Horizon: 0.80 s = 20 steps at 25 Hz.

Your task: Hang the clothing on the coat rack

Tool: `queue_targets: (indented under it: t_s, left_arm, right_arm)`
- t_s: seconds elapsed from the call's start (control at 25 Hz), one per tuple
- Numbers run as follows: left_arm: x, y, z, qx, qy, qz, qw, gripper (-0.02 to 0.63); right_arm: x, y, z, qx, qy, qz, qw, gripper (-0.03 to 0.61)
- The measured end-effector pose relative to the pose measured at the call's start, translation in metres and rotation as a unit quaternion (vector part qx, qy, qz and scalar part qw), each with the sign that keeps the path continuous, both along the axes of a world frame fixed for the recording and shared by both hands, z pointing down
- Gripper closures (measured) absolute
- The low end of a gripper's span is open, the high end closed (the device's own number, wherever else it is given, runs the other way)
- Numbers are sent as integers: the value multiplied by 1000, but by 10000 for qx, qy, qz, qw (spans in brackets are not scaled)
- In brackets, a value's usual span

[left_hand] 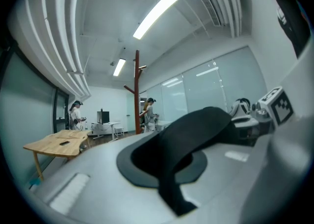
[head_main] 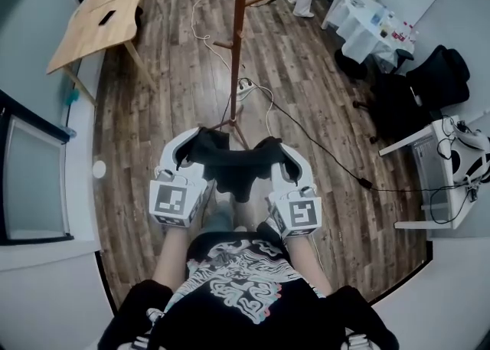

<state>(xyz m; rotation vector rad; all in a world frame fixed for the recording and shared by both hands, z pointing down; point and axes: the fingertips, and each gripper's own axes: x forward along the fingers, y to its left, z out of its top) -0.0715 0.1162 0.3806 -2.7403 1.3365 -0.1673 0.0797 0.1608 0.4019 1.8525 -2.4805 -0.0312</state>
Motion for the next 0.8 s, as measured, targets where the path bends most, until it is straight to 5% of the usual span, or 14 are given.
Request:
queue_targets:
  t_s: [0.8]
  left_arm:
    - [12, -164, -11, 5, -24, 101, 9999, 612]
  right_arm:
    - [16, -155, -18, 117, -154, 114, 9997, 568]
